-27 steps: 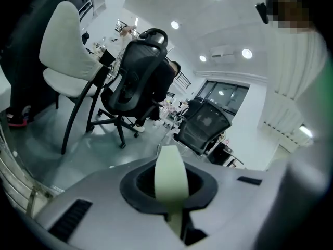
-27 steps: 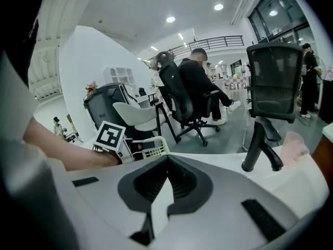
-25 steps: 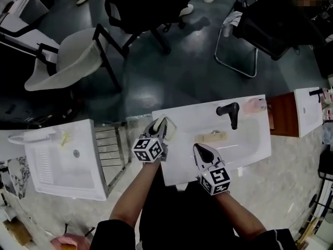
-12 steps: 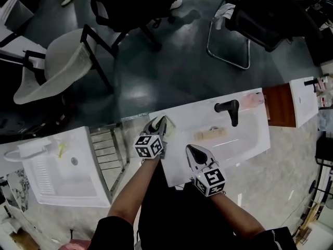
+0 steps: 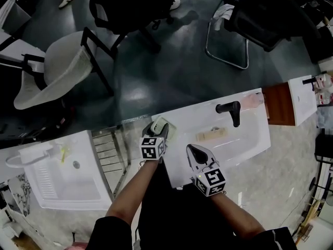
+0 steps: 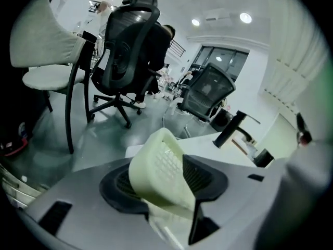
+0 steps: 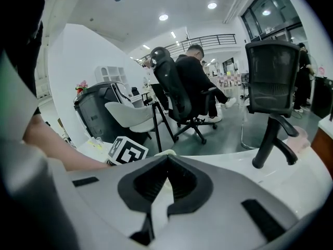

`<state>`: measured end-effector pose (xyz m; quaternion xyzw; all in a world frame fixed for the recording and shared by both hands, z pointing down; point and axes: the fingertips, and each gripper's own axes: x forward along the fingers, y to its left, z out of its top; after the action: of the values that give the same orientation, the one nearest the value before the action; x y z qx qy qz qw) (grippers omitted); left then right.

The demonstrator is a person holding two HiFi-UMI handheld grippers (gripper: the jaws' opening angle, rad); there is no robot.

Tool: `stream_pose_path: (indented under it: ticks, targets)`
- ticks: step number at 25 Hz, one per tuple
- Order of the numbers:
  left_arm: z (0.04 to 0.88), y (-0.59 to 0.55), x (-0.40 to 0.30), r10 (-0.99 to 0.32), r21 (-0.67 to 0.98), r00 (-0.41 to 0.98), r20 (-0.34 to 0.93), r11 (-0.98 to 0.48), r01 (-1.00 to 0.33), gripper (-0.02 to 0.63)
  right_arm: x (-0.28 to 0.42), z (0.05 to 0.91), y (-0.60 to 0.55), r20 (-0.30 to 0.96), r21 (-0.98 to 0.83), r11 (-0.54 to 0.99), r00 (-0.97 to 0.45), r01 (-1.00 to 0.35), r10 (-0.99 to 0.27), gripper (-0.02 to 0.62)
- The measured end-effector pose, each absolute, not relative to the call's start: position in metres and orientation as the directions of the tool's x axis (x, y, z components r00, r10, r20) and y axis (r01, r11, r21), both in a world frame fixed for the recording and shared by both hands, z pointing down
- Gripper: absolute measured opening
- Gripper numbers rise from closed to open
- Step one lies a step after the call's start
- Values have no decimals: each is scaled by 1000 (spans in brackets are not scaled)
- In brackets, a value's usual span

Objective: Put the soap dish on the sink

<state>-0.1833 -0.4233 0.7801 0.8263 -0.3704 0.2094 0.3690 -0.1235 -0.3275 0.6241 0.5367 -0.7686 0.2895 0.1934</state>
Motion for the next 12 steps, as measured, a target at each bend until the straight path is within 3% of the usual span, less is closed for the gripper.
stream_pose_path:
  ticks: [12]
  targets:
    - [794, -422, -196, -469, 322, 552, 690, -484, -814, 276, -140, 623, -320, 611, -232, 278, -362, -932, -704, -2]
